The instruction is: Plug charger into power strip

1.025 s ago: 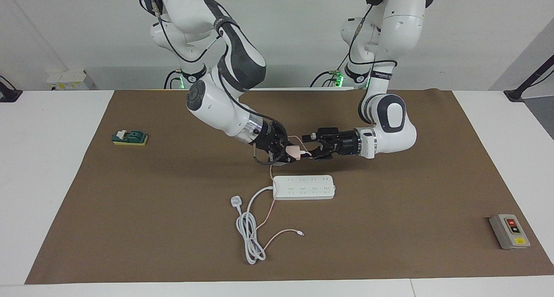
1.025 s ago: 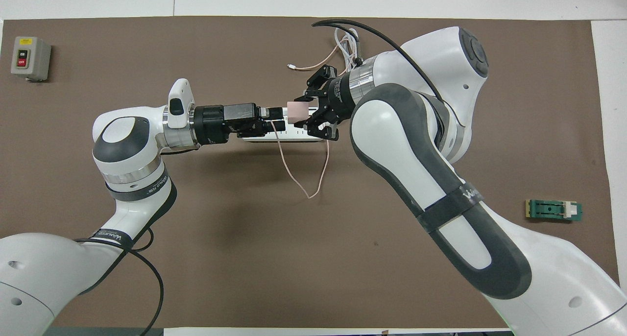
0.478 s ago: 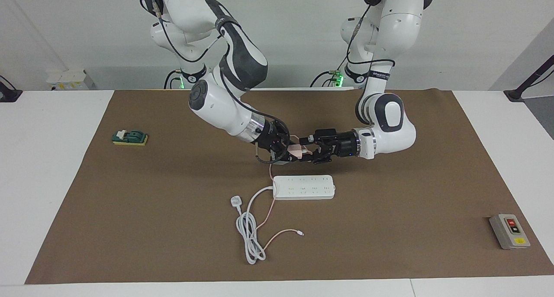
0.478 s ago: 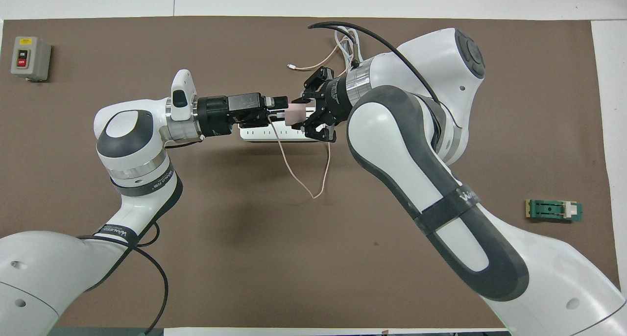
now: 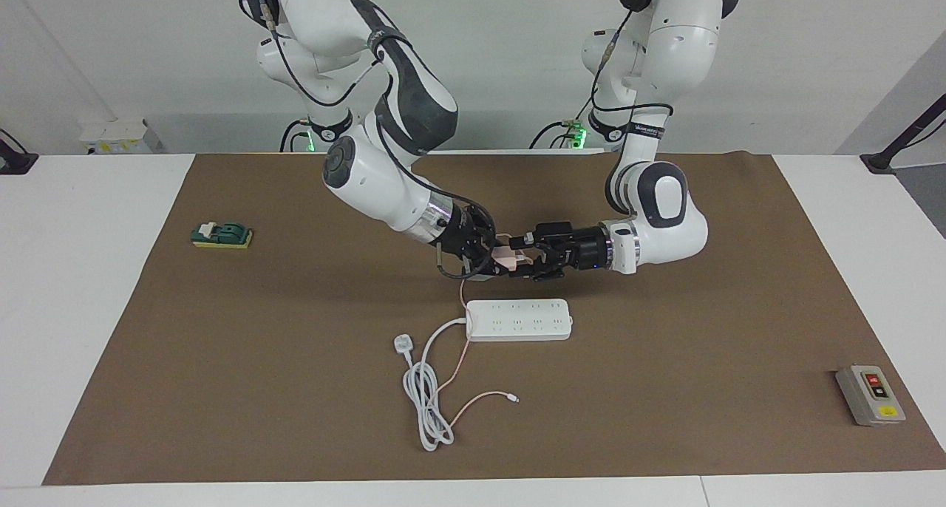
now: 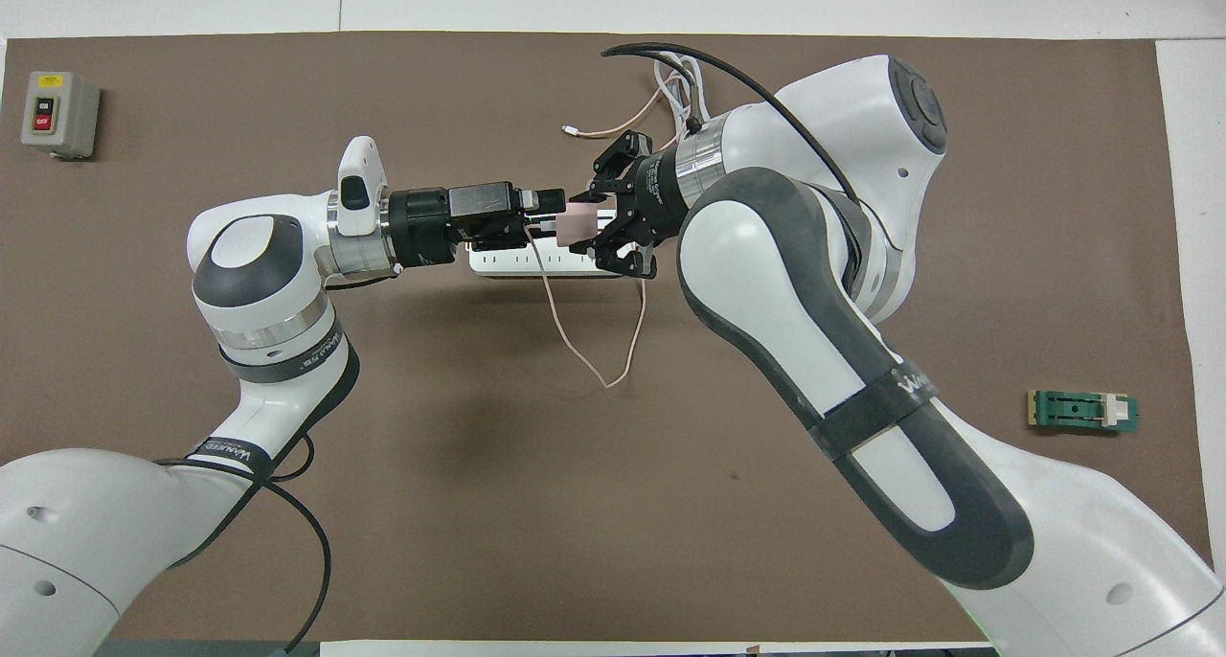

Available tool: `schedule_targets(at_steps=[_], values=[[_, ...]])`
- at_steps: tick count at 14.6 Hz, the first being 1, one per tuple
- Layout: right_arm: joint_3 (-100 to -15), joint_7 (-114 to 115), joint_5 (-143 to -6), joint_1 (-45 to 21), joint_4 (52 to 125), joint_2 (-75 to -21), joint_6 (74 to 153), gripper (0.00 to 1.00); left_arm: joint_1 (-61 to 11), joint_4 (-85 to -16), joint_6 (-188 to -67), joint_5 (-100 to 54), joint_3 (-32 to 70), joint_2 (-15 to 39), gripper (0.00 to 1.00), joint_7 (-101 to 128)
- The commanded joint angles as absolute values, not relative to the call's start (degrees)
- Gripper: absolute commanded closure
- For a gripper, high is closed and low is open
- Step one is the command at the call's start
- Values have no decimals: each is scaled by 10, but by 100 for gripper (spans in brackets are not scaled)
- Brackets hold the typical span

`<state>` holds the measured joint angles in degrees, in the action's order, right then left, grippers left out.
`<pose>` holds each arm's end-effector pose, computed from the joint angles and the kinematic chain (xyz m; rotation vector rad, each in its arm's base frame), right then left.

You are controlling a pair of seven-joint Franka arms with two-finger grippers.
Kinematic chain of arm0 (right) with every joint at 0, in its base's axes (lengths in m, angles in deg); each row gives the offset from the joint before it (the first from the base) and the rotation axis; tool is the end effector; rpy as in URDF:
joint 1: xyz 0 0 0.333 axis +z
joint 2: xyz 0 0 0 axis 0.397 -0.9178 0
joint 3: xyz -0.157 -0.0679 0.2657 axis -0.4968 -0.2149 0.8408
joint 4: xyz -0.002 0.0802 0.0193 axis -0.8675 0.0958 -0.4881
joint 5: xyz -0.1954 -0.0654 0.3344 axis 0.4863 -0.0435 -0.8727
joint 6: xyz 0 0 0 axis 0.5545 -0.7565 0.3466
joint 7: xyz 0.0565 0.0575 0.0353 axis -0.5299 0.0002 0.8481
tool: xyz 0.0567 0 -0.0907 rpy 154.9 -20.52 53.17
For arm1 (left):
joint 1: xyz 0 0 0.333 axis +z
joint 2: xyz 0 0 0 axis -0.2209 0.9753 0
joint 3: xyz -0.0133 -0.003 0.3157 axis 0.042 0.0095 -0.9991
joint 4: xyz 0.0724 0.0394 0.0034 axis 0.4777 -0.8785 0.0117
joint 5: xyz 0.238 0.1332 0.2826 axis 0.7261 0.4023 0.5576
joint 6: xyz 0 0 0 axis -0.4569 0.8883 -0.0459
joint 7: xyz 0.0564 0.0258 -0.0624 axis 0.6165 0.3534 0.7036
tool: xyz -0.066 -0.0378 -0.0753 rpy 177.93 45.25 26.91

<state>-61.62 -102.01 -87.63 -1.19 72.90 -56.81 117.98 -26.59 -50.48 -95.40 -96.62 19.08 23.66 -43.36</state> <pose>0.6245 0.3192 0.4434 -1.8037 1.8173 0.6990 0.5834 -0.2575 0.3507 1.6169 0.0095 0.0235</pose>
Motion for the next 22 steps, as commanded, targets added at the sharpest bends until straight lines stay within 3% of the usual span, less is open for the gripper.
schedule_targets(at_steps=[1,5,6,11,13,15,18,19,20,21,22], values=[[-611,-1028,-889,-13,728,-568,1186,100,-279,-497,-963,-976,185,243,0,-437],[-611,-1027,-899,-13,728,-567,1187,100,-279,-497,-962,-976,185,243,15,-437],[-611,-1027,-899,-14,728,-567,1186,100,-279,-497,-961,-975,184,243,26,-437],[-611,-1027,-899,-14,728,-567,1186,100,-275,-497,-959,-970,184,243,48,-439],[-611,-1027,-899,-15,728,-567,1186,100,-274,-497,-958,-970,184,243,70,-440],[-611,-1027,-899,-15,728,-567,1186,100,-274,-497,-955,-970,184,243,100,-440],[-611,-1027,-900,-15,728,-566,1186,100,-274,-500,-955,-970,184,242,100,-439],[-611,-1027,-900,-15,728,-567,1186,85,-274,-500,-955,-970,185,242,100,-439],[-611,-1027,-900,-14,728,-567,1186,42,-274,-500,-955,-970,185,242,100,-439],[-611,-1028,-899,-14,728,-567,1186,27,-274,-500,-955,-970,185,242,100,-439],[-611,-1028,-899,-15,728,-567,1184,0,-274,-500,-955,-970,185,242,100,-439]])
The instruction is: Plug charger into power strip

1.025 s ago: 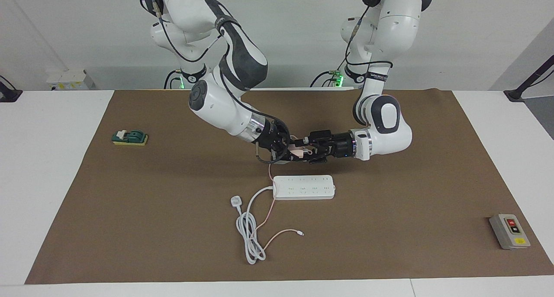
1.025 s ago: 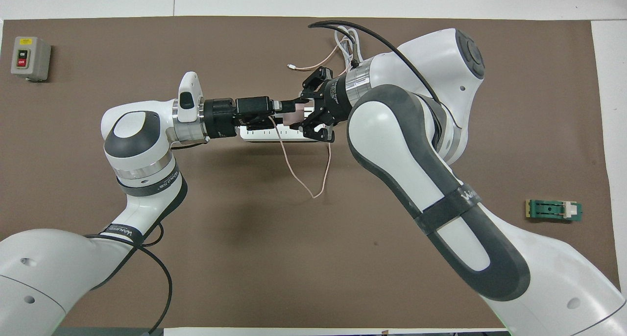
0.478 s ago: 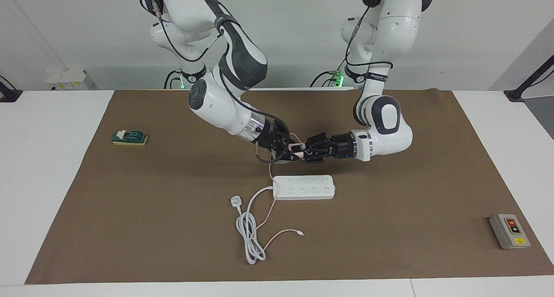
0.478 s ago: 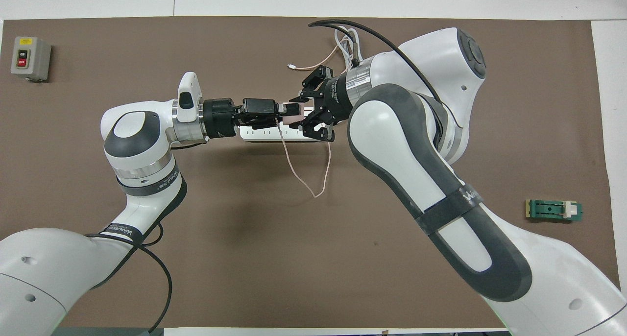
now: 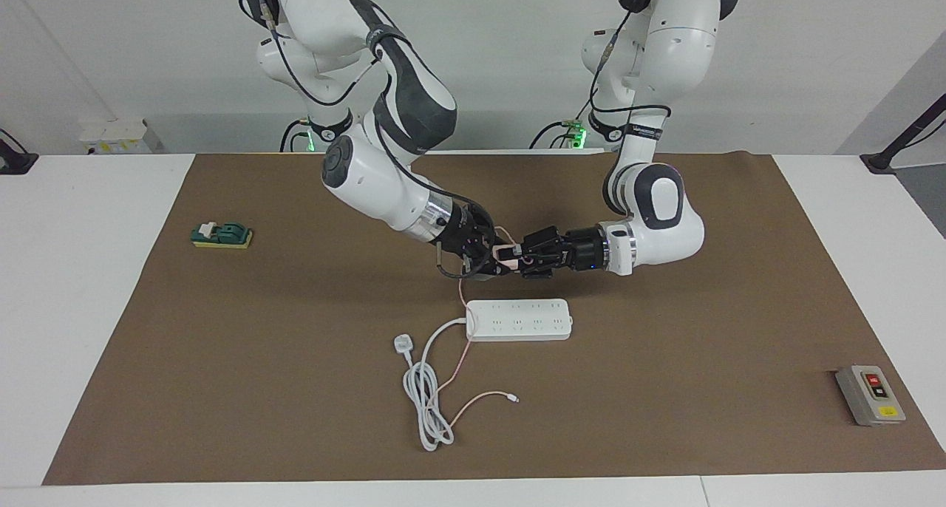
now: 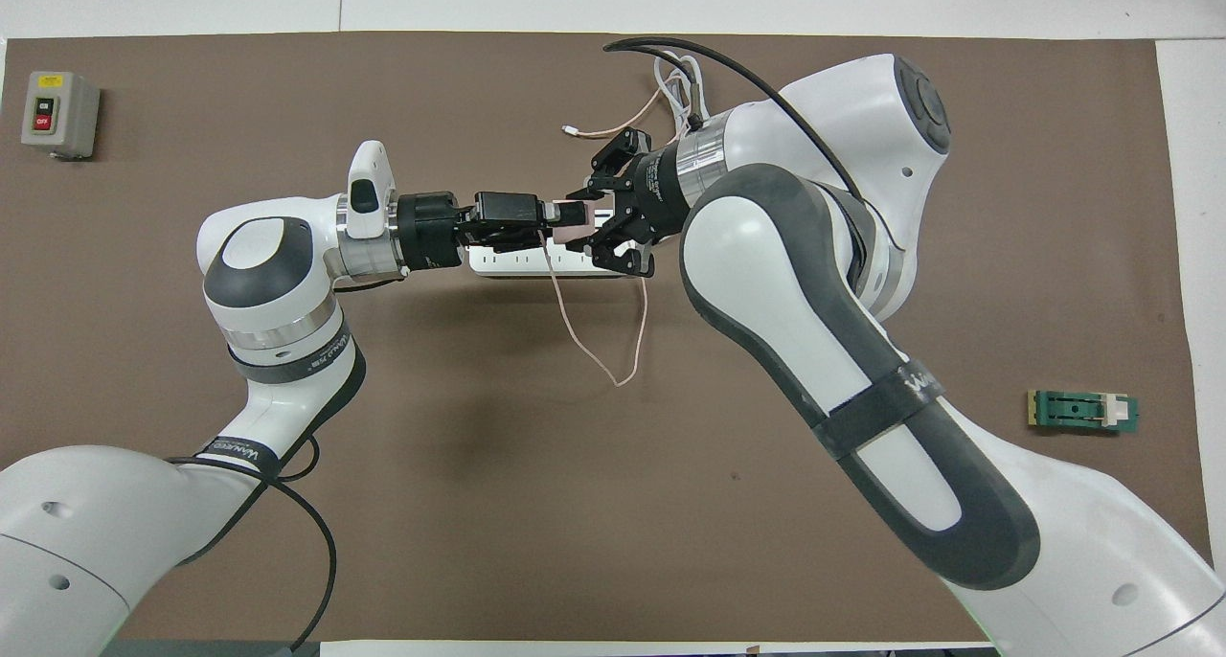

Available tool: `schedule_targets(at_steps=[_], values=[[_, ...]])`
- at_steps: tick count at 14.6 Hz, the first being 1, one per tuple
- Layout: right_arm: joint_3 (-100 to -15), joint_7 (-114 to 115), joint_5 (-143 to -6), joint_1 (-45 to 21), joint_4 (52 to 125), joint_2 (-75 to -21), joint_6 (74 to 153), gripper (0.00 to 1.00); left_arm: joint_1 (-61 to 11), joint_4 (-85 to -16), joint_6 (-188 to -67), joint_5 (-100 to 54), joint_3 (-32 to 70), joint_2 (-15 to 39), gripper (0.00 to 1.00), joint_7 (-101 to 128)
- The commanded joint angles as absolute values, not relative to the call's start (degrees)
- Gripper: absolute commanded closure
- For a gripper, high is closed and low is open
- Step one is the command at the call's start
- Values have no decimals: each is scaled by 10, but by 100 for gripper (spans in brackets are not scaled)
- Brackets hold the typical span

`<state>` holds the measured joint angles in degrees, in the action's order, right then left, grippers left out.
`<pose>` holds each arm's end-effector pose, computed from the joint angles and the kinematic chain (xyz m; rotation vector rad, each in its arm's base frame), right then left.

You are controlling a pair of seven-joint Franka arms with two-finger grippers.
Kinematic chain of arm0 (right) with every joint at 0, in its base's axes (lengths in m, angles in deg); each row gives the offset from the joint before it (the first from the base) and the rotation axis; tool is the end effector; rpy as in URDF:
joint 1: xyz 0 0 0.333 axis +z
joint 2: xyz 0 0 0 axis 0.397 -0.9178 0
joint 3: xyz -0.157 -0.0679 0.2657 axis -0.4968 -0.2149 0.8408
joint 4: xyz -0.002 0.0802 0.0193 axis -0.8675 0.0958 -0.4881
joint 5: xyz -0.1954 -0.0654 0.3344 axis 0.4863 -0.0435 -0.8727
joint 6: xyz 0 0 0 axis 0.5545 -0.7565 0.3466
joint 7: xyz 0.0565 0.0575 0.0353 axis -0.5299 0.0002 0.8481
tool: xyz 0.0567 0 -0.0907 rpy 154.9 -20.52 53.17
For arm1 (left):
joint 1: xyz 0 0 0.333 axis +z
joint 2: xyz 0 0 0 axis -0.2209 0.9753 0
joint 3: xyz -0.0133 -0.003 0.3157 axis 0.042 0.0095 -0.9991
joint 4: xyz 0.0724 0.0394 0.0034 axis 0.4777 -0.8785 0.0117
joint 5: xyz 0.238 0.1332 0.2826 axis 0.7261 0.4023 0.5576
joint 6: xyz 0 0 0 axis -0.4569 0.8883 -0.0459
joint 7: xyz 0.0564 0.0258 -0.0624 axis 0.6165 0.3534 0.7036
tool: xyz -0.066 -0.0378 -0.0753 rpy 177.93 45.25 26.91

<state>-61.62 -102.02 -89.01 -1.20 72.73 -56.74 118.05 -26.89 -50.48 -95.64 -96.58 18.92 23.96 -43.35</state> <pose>0.6249 0.3199 0.4465 -1.7790 1.8137 0.7175 0.5831 -0.2587 0.3470 1.6224 0.0132 0.0197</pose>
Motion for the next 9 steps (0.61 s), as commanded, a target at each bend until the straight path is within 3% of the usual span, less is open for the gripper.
schedule_targets(at_steps=[1,9], values=[[-611,-1028,-899,-15,728,-566,1183,0,-275,-498,-956,-970,185,242,100,-439],[-614,-1028,-899,-25,728,-556,1176,0,-261,-500,-963,-970,183,240,100,-436]])
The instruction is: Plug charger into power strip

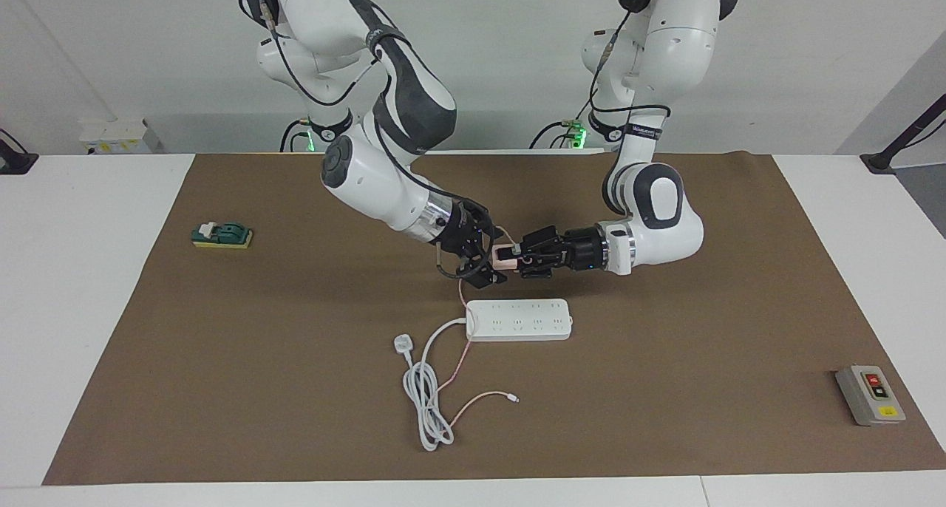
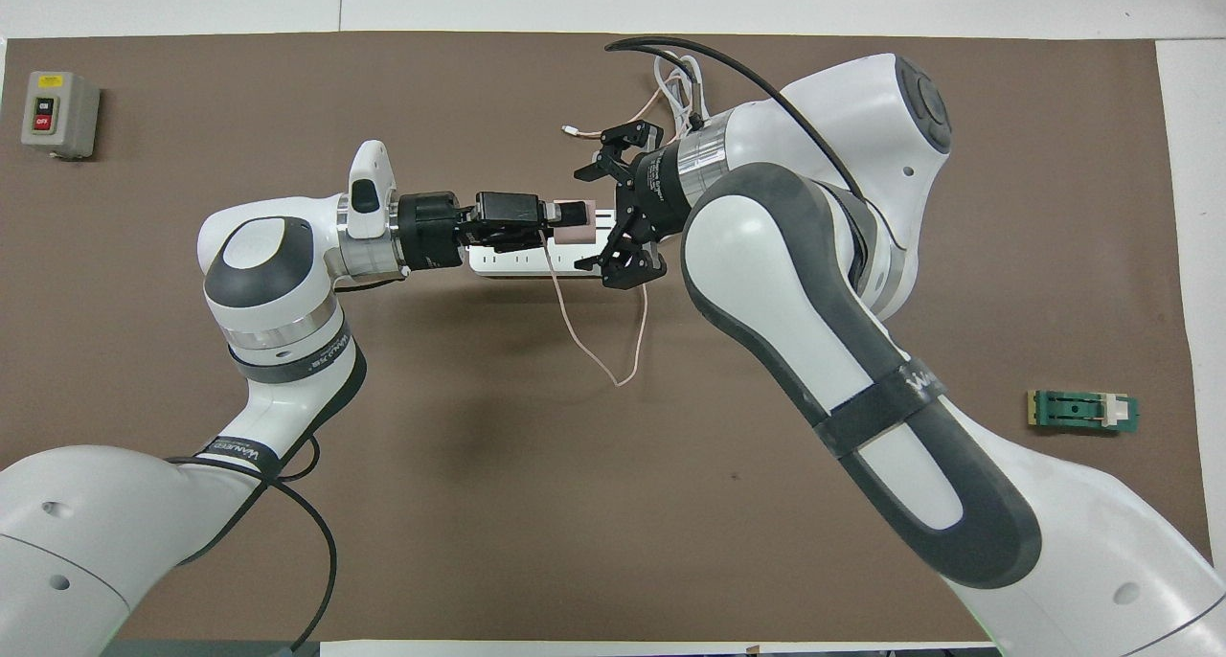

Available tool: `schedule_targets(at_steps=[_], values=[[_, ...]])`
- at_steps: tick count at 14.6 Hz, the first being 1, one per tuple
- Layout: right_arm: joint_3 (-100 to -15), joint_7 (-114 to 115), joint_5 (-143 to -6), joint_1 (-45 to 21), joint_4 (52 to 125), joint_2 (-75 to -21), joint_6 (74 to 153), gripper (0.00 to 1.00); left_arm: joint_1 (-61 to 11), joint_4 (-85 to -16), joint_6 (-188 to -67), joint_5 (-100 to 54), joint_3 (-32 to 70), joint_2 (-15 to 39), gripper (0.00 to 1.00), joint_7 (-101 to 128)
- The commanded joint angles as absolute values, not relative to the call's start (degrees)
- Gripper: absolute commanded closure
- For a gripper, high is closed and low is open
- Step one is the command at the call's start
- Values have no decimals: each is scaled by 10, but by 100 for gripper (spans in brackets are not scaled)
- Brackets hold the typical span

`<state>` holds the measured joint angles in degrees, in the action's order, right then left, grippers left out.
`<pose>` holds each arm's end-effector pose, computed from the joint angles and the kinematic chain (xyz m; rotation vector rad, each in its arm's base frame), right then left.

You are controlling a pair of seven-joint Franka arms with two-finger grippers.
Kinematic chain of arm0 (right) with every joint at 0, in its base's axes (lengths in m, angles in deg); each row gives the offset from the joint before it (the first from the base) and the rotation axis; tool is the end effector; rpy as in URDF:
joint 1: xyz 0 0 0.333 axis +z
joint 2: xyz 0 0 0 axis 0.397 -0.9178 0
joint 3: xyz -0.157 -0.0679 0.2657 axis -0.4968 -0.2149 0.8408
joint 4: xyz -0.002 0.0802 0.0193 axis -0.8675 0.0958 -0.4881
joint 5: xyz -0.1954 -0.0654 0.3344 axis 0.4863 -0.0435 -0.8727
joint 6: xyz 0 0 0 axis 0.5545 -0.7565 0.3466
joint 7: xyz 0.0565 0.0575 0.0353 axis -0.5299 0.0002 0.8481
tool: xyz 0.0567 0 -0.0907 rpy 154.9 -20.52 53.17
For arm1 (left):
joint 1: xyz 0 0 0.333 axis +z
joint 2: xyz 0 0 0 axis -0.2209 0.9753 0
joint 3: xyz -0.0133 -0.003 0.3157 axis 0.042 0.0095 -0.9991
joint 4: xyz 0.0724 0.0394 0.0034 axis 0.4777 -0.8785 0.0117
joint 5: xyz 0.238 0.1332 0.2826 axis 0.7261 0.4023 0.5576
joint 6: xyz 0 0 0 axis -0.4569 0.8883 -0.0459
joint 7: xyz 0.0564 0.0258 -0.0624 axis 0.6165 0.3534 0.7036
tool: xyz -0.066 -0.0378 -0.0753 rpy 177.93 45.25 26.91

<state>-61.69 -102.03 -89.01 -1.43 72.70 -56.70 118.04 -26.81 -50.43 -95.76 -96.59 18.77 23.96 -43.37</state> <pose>0.6265 0.3168 0.4472 -1.7737 1.8169 0.7144 0.5845 -0.2564 0.3471 1.6243 0.0165 0.0252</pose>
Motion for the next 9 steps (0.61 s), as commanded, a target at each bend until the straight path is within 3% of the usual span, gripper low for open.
schedule_targets(at_steps=[1,5,9], values=[[-616,-1026,-898,-33,728,-554,1169,0,-254,-500,-964,-970,182,240,100,-434],[-618,-1018,-875,-63,732,-533,1137,0,-247,-501,-1011,-966,179,228,100,-415],[-618,-975,-812,-103,734,-512,1106,0,-244,-504,-1076,-835,177,158,100,-295]])
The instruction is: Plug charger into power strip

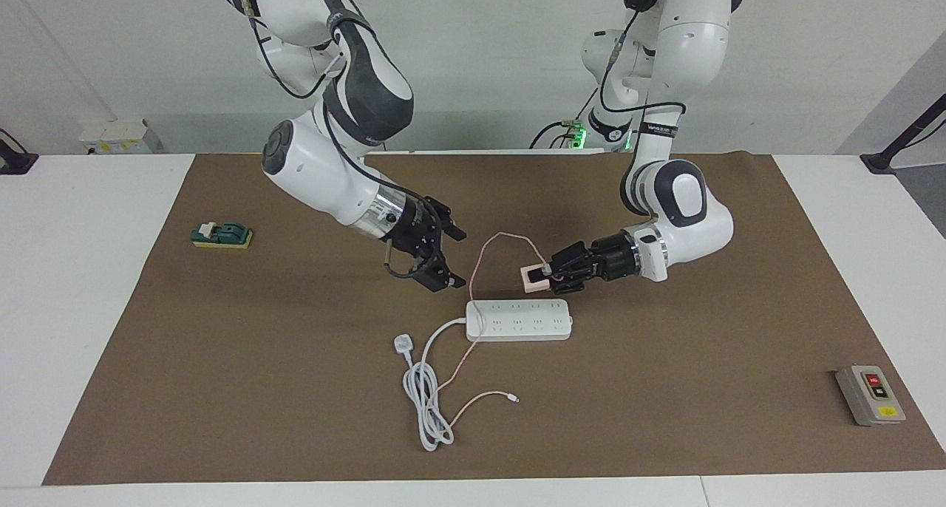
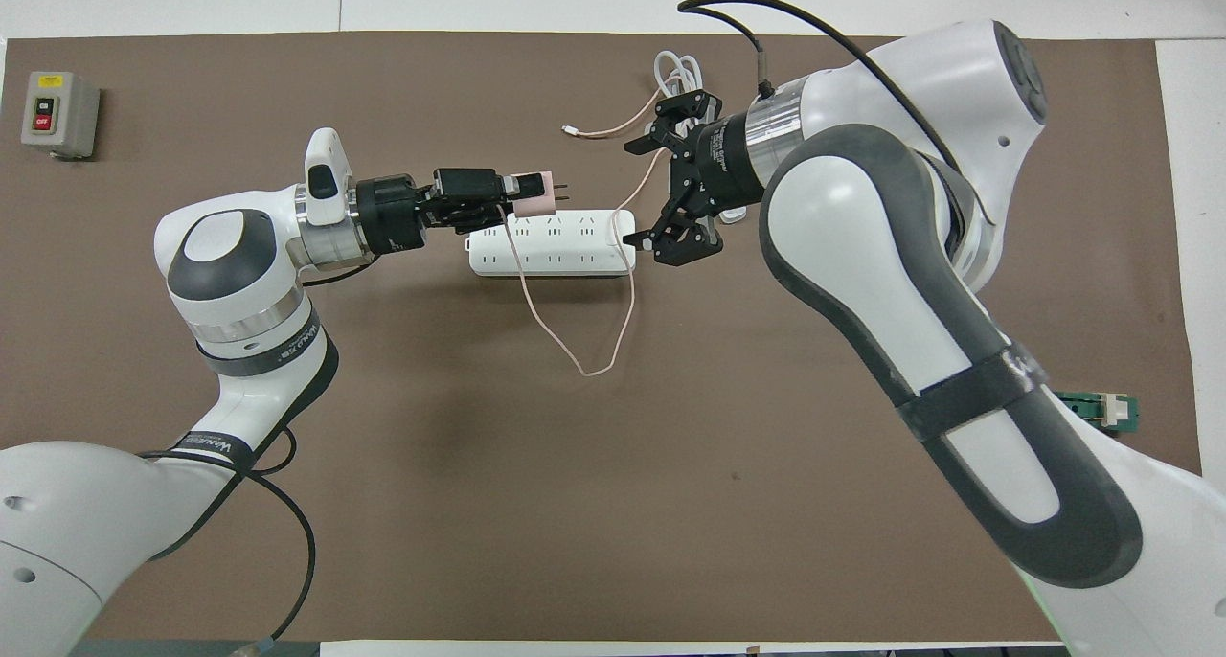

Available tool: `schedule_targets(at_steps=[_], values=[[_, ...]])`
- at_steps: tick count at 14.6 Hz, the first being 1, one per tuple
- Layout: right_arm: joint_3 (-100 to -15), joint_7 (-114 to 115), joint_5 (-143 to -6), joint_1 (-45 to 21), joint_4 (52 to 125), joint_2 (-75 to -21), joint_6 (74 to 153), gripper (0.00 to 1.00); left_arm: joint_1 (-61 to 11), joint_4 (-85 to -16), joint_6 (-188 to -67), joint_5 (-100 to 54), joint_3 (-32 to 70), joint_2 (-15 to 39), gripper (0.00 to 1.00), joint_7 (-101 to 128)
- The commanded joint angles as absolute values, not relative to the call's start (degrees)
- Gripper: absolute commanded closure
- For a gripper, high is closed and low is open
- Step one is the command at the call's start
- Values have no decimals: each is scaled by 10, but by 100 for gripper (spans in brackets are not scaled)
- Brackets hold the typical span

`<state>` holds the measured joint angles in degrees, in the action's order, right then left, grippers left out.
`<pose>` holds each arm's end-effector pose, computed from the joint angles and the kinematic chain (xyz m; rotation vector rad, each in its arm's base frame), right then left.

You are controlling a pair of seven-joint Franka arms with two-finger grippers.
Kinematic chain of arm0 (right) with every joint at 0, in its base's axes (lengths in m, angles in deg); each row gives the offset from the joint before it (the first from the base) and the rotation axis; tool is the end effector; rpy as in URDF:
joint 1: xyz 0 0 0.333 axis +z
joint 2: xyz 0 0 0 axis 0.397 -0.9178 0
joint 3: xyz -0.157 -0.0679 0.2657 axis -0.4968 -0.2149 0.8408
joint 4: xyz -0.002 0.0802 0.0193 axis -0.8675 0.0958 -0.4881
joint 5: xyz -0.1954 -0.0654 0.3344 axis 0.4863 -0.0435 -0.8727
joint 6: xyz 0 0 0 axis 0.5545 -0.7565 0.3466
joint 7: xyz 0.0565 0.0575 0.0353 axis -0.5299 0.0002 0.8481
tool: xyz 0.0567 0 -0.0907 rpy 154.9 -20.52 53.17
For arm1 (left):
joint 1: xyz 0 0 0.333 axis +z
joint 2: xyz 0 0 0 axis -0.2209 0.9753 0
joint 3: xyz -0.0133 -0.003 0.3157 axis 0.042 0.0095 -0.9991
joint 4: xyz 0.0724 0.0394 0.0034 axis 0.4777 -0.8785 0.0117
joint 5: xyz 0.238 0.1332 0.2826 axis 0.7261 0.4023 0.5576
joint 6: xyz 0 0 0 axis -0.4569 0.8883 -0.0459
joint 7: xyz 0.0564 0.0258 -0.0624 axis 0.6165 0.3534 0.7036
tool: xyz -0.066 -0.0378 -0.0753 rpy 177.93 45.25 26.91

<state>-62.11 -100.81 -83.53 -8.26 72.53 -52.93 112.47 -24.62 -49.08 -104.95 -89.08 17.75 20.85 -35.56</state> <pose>0.6432 0.2359 0.4840 -1.8037 1.8478 0.6144 0.6080 -0.2077 0.3763 1.7967 0.1293 0.1050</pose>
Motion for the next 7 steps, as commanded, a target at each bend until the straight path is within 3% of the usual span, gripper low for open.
schedule_targets(at_steps=[1,7], values=[[-618,-950,-802,-119,734,-509,1091,0,-230,-505,-1074,-784,176,145,100,-262],[-618,-747,-698,-172,735,-486,1028,0,-186,-514,-1033,-478,176,57,100,-87]])
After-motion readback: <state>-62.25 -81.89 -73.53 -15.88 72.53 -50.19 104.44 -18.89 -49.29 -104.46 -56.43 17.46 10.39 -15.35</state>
